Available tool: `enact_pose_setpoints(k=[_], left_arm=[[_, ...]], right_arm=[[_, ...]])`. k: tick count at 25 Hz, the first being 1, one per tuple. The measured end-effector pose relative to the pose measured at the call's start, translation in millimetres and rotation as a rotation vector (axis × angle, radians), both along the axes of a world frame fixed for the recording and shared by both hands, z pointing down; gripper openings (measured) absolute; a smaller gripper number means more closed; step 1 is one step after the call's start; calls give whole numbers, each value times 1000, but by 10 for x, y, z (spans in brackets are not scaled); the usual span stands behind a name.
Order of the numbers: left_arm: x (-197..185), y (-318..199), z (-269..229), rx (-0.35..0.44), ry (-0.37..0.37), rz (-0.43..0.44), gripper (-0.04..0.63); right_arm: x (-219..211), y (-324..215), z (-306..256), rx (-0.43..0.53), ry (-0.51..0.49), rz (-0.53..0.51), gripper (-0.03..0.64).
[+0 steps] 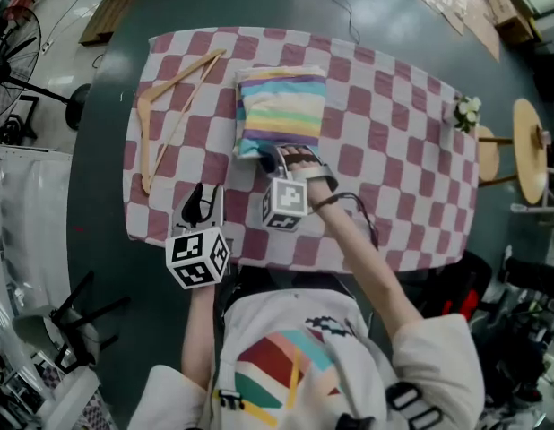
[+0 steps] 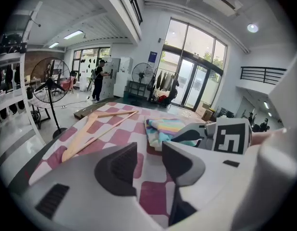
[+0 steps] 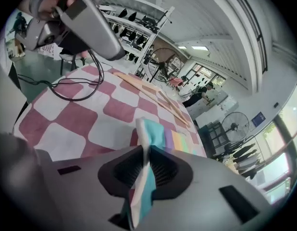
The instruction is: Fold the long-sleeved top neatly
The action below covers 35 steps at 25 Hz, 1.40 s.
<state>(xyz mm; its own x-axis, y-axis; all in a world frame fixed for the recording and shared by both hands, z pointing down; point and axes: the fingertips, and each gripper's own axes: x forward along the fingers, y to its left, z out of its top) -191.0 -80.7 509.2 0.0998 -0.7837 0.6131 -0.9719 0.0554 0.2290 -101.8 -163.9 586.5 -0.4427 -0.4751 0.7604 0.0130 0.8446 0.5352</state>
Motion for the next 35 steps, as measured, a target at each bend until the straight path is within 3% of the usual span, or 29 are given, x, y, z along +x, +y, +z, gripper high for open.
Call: enact_pose_setpoints(k=[3, 6, 12, 15, 18, 21, 24, 26, 28, 30, 33, 35], left_arm=[[77, -136, -124, 30, -6, 34, 163], [208, -337, -311, 83, -19, 83, 163], [558, -715, -603, 159, -25, 164, 163], [482, -1112, -647, 160, 67, 154, 161], [300, -1640, -499, 67, 226, 123, 49], [169, -2082, -60, -92, 356, 92, 49], [83, -2259, 406, -242, 405, 84, 51], [114, -2330, 618, -324, 439, 120, 77], [188, -2396, 782, -402, 486, 164, 200], [215, -2442, 897, -445, 511, 170, 204], [185, -2500, 960, -451, 496, 154, 54], [184, -2550, 955, -448, 471, 167, 15]], right_arm=[[10, 24, -139, 6, -19, -34, 27], [50, -23, -465, -4, -96, -12, 106], [378, -184, -1292, 31, -288, 106, 106], [528, -168, -1399, 52, -309, 141, 106], [537, -117, -1286, 38, -312, 177, 106], [397, -10, -1050, -15, -317, 206, 106], [160, 143, -679, -52, -279, 199, 106], [-2, 198, -440, -70, -245, 189, 106], [-144, 207, -266, -82, -210, 174, 106], [-252, 206, -139, -83, -175, 158, 106], [-335, 212, 2, -79, -113, 133, 103], [-343, 206, 31, -78, -80, 121, 62]])
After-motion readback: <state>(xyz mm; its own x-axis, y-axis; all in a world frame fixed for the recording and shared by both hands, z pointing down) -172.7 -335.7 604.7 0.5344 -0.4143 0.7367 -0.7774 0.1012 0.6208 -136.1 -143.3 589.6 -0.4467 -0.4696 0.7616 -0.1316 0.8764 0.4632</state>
